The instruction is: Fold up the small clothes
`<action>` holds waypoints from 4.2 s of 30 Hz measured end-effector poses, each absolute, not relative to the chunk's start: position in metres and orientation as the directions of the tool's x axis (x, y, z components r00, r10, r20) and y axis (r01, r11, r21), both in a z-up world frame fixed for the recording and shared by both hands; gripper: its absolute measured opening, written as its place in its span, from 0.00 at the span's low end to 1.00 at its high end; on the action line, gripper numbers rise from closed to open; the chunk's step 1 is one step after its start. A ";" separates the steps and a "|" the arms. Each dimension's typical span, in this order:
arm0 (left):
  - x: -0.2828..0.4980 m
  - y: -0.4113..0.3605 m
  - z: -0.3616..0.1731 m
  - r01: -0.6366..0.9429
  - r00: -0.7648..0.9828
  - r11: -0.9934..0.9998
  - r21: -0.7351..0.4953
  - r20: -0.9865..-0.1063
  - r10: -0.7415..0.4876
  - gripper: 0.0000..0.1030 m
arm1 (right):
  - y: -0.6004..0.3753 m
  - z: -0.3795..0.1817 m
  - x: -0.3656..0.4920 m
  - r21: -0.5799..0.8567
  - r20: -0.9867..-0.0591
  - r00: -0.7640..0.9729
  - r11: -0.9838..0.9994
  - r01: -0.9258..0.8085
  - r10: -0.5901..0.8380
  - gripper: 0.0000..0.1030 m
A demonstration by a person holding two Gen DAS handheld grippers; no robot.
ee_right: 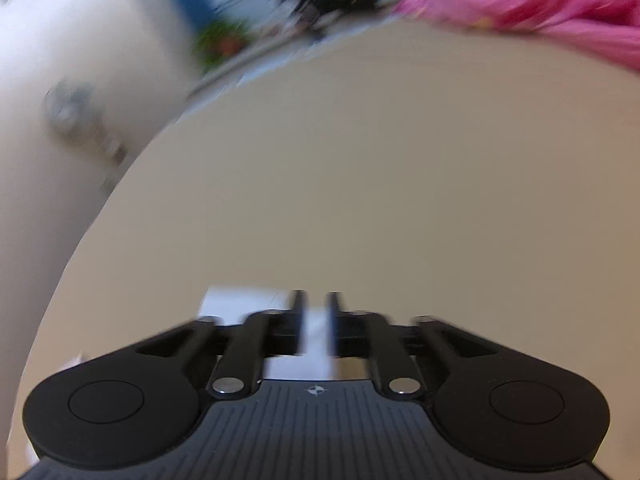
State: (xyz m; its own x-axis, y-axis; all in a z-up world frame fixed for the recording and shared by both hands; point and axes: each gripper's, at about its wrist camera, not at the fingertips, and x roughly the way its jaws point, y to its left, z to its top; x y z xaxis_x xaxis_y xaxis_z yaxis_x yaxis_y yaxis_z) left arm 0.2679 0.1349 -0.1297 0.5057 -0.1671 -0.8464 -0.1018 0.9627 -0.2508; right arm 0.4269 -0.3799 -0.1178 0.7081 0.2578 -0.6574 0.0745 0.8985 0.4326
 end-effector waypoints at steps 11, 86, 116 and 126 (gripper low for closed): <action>0.268 0.130 -0.131 -0.083 0.509 0.968 -0.237 -0.845 -0.163 0.31 | -0.304 -0.131 0.440 0.161 -0.749 0.646 0.986 -0.036 0.146 0.04; -0.021 0.096 -0.134 -0.065 0.325 0.963 -0.262 -0.918 -0.228 0.31 | -0.417 -0.109 0.040 0.153 -0.909 0.398 0.988 0.034 0.127 0.49; -0.125 0.166 0.097 0.276 0.723 0.892 -0.358 -0.534 -0.439 0.04 | -0.468 0.074 -0.099 0.614 -0.331 0.815 0.765 -0.196 0.475 0.03; -0.009 0.195 0.026 0.098 0.662 0.888 -0.450 -0.636 -0.396 0.04 | -0.466 0.028 0.002 0.609 -0.473 0.750 0.787 -0.101 0.462 0.03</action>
